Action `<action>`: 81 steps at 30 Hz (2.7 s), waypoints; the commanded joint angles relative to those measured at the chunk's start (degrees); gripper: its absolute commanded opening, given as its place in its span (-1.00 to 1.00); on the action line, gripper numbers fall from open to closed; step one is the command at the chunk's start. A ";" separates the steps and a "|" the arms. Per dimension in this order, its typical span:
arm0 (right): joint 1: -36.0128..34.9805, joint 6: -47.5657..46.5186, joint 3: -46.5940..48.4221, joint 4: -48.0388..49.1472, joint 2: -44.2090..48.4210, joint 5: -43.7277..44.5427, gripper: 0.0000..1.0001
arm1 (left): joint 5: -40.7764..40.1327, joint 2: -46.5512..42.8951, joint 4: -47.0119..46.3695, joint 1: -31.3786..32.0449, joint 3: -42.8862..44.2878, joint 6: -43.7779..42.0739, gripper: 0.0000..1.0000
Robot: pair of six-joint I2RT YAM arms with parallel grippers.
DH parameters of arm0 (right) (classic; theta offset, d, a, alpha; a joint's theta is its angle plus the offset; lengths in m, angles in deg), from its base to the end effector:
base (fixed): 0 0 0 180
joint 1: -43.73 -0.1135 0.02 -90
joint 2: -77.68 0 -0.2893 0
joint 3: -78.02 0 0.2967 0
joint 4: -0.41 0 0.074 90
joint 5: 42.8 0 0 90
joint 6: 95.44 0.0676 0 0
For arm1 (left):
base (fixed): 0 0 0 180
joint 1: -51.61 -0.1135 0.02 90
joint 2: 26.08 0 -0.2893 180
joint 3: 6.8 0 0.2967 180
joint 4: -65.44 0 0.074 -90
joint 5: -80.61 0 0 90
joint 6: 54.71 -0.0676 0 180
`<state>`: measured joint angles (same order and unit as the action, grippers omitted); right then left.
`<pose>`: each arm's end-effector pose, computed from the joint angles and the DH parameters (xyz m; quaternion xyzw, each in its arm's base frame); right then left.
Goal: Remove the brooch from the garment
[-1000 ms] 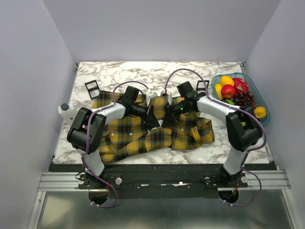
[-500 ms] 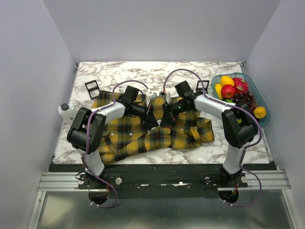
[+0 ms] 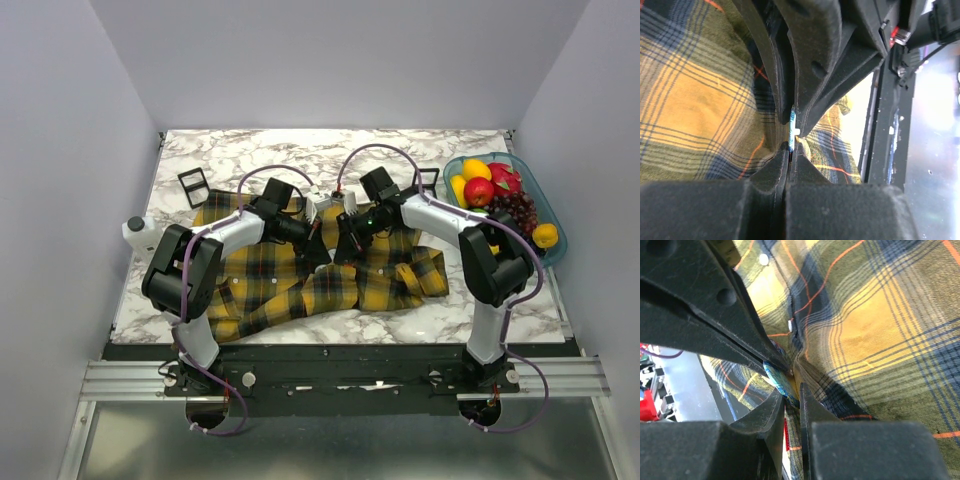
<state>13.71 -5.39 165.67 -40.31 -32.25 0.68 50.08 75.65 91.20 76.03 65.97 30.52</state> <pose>0.3633 0.2665 0.1656 -0.3200 0.8391 0.4265 0.1075 0.3410 -0.2188 0.1647 0.3540 0.7629 -0.5106 0.1786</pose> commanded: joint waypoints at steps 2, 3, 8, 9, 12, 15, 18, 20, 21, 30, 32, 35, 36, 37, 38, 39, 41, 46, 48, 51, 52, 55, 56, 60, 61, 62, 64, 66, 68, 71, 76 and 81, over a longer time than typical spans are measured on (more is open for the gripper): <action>-2.49 1.00 3.90 0.50 -2.75 11.89 -0.42 | 3.91 -0.05 -0.62 3.26 1.66 1.95 -1.00; -2.85 0.48 4.17 0.06 -2.57 11.98 -0.37 | 3.47 0.13 -1.25 3.35 1.57 2.66 -1.00; -3.55 -4.09 3.73 -3.62 1.90 12.42 -0.05 | -0.74 -1.71 -1.00 3.35 0.34 2.50 -1.00; -3.47 -6.88 3.47 -4.68 3.22 12.33 -0.04 | -1.01 -1.97 -0.82 3.26 -0.01 2.14 -1.00; -2.15 -11.63 2.77 -9.43 7.88 10.67 0.02 | -1.37 -2.68 1.73 2.82 -0.11 -0.58 -1.00; -0.22 -16.64 1.71 -13.38 11.57 9.00 0.04 | -2.59 -3.12 5.42 2.38 0.86 -4.96 -1.00; 1.45 -20.87 1.01 -15.85 14.03 8.38 0.04 | -4.43 -4.00 8.41 2.12 2.09 -7.95 -1.00; 2.07 -22.11 0.31 -16.29 14.92 8.29 0.04 | -5.75 -5.05 11.29 2.12 3.49 -9.98 -1.00; 2.25 -23.51 -0.13 -16.38 15.96 8.64 0.04 | -6.63 -5.49 12.36 2.03 3.93 -11.12 -1.00; 2.25 -25.01 -2.95 -15.94 18.78 13.99 0.04 | -22.62 -14.80 12.46 5.36 1.22 -25.79 -1.00; 2.25 -24.93 -3.12 -15.94 20.10 14.97 0.03 | -28.31 -17.25 9.05 7.29 -1.49 -29.57 -1.00; 2.25 -24.93 -3.83 -16.47 22.46 16.37 0.03 | -34.04 -19.28 3.35 10.90 -4.75 -35.47 -1.00; 2.25 -25.54 -4.18 -16.56 23.17 17.25 0.03 | -37.98 -19.99 1.58 11.86 -5.72 -38.09 -1.00; 2.25 -25.80 -4.44 -16.73 23.96 17.60 0.02 | -39.84 -20.52 -0.62 13.09 -6.95 -39.51 -1.00; 2.25 -25.98 -5.05 -16.91 24.76 18.13 0.02 | -41.34 -21.48 -5.08 13.97 -9.74 -41.17 -1.00; 2.25 -26.07 -5.32 -17.17 26.16 19.09 0.02 | -44.84 -21.75 -7.12 14.59 -11.08 -43.80 -1.00; 2.25 -26.07 -5.93 -17.96 27.48 19.80 0.02 | -47.58 -22.45 -13.69 15.82 -15.19 -49.61 -1.00; 2.16 -26.59 -7.69 -19.81 32.22 24.54 0.02 | -53.04 -23.07 -30.67 16.97 -22.86 -59.19 -1.00; 2.25 -27.30 -8.39 -19.81 33.46 26.30 0.01 | -53.66 -21.93 -37.09 16.97 -25.32 -62.28 -1.00; 2.25 -28.61 -9.01 -17.88 34.78 25.52 0.01 | -54.27 -20.26 -40.28 17.15 -26.47 -64.74 -1.00; 2.25 -28.88 -9.54 -17.00 34.87 25.26 0.01 | -54.71 -20.00 -39.76 18.02 -26.21 -65.35 -1.00; 2.33 -28.01 -10.33 -12.96 35.75 25.16 0.01 | -59.01 -18.42 -35.73 19.25 -22.18 -63.45 -1.00; 2.86 -27.66 -10.33 -11.91 36.88 24.82 0.00 | -59.02 -17.72 -27.79 19.08 -15.38 -60.99 -1.00; 5.23 -23.45 -8.84 -10.23 39.61 21.75 0.06 | -47.78 -14.99 -0.26 11.98 10.59 -39.14 -1.00; 5.76 -22.74 -8.32 -9.79 39.88 21.22 0.12 | -43.51 -13.85 5.28 10.22 15.84 -30.73 -1.00; 6.02 -21.77 -7.44 -8.14 40.05 21.04 0.49 | -39.72 -11.32 13.78 7.25 20.42 -26.82 -1.00; 6.11 -19.05 -6.12 -6.63 39.71 20.95 0.65 | -29.04 -9.46 21.03 5.03 30.63 -20.40 -1.00; 6.46 -16.68 -3.49 -5.05 39.09 20.07 0.72 | -21.88 -8.04 27.91 2.22 35.38 -17.12 -1.00; 6.55 -16.66 -1.73 -4.61 38.21 18.41 0.72 | -12.03 -8.04 32.55 0.89 36.72 -14.92 -1.00; 6.55 -16.41 0.04 -0.93 37.68 14.98 0.72 | -1.86 -9.44 35.74 -0.34 35.67 -15.09 -1.00; 6.55 -13.59 7.49 0.14 33.65 5.14 0.99 | 4.08 -13.13 34.17 -0.52 29.96 -11.84 -1.00; 6.47 -10.36 8.83 1.28 30.22 -5.67 0.84 | 3.73 -15.86 38.73 -1.66 29.78 -15.96 -1.00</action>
<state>19.87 -19.82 173.32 -41.06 0.01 6.03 47.91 64.53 124.88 75.40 95.02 15.61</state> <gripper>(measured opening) 0.949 0.015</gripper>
